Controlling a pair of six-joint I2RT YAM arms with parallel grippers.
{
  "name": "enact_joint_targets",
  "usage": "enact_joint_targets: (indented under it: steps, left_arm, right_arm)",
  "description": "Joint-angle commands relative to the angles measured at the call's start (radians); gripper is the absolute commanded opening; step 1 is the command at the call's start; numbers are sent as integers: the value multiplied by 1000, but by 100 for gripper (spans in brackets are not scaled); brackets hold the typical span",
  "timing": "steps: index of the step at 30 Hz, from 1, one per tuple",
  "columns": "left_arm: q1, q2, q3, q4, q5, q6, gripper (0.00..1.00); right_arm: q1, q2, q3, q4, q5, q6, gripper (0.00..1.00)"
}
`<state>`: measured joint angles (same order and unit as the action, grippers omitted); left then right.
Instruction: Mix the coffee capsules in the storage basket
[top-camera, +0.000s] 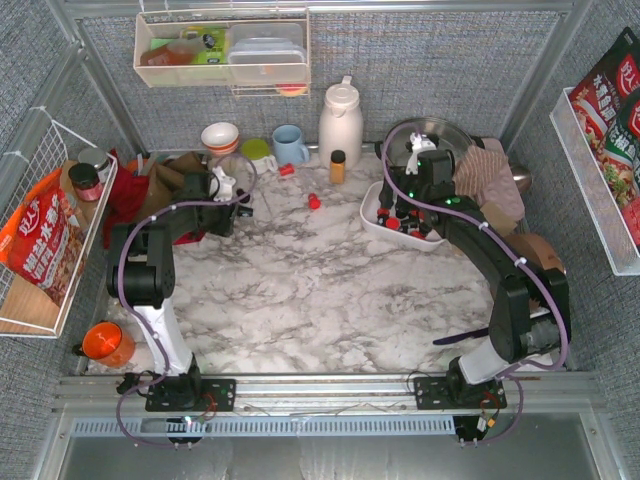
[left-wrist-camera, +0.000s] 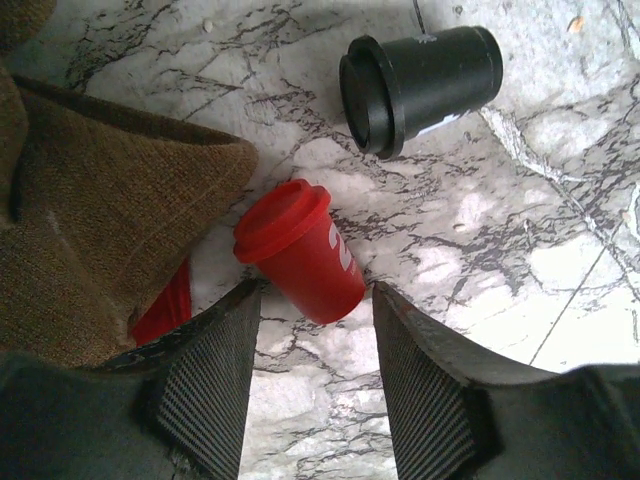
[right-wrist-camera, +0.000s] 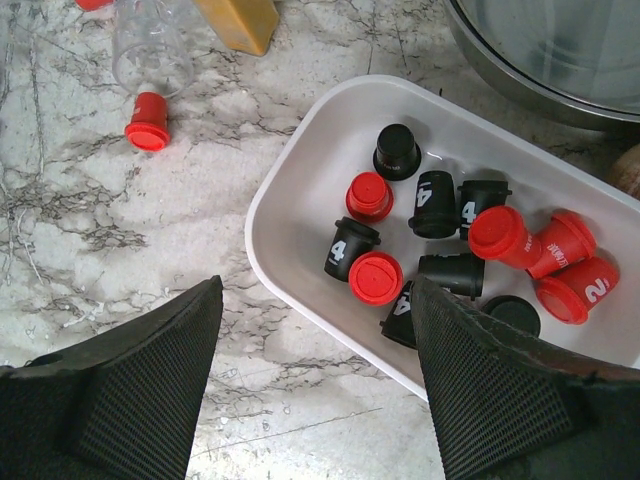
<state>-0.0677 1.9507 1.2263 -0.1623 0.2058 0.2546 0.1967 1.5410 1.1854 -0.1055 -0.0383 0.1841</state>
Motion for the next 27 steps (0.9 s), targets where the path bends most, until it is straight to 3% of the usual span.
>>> enact_joint_targets:
  steps: [1,13,20,27]
  left_arm:
    - [2,0,13,57,-47,-90,58]
    - [2,102,111,11,-132,-252,61]
    - [1,116,128,-21,-136,-241,51]
    - [-9,118,157,-62,-81,-237,32]
  right_arm:
    - [1,-2,13,-1,-15,-5,80]
    - [2,5,16,-4,-17,-9,80]
    - [1,5,18,-8,-16,-12,80]
    - [2,0,20,-13,-19,-11,80]
